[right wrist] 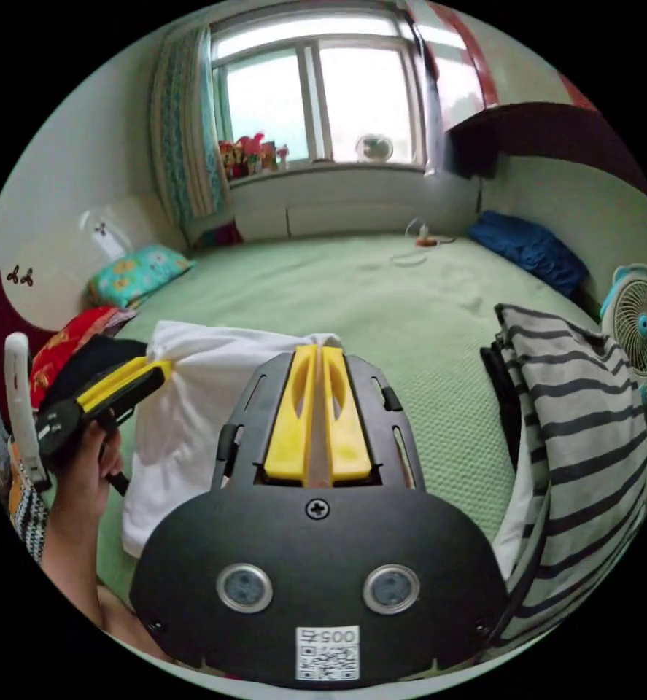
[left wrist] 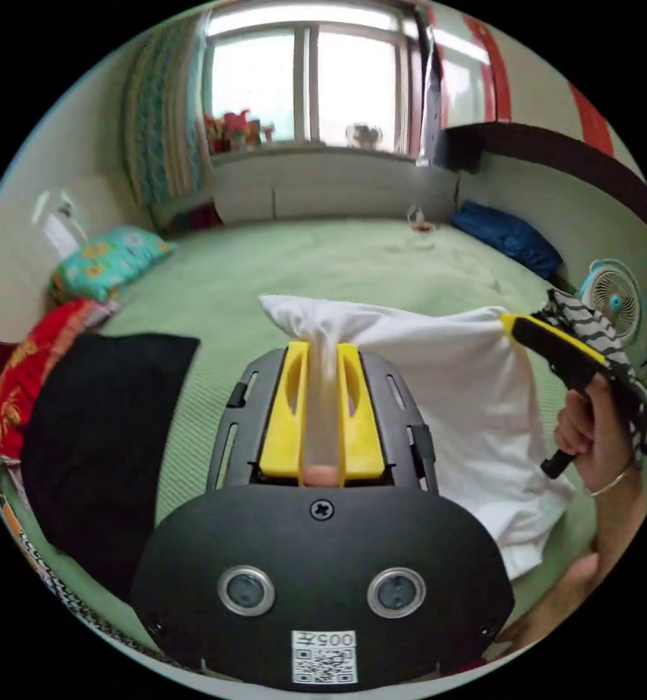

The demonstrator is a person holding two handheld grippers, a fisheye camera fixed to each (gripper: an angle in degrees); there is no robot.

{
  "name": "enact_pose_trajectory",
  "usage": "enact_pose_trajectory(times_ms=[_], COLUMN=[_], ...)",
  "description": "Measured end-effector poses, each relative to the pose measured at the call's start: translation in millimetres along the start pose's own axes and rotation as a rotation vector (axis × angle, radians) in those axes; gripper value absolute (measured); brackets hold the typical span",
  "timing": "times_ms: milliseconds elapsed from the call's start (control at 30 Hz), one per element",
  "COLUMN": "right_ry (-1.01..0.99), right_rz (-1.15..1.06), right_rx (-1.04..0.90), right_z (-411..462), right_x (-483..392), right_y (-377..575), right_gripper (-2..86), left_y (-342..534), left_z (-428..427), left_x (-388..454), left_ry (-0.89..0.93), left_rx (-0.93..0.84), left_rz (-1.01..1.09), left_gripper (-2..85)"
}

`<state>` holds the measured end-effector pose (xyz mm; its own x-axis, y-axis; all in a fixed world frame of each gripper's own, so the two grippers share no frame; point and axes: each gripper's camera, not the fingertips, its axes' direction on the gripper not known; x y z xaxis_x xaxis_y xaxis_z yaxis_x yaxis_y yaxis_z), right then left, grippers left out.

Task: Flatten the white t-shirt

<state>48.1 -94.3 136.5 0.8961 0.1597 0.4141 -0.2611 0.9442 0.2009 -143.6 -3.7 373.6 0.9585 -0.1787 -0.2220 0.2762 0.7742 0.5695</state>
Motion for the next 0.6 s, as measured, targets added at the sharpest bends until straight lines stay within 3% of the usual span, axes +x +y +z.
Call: enact_pose_trajectory(times_ms=[200,367,533,600], right_ry=[0.14,-0.033,-0.04,-0.03], right_rz=[-0.114,-0.251,-0.4,-0.43], right_rx=[-0.142,-0.442,-0.769,-0.805], right_z=[23,33,81,96], right_x=[-33,-51,-71,-79], right_y=[-8,-9,19,22], right_gripper=[5.8,8.4,9.8,10.6], left_y=[4,19,33,35], left_z=[14,12,24,31], left_x=[-29,-33,-30,-27], left_ry=[0.12,0.291,0.383,0.353], left_rx=[-0.218,-0.325,-0.332,-0.37], left_rz=[-0.124,-0.184,-0.155,-0.125], left_gripper=[12.4,13.1,13.6,13.9])
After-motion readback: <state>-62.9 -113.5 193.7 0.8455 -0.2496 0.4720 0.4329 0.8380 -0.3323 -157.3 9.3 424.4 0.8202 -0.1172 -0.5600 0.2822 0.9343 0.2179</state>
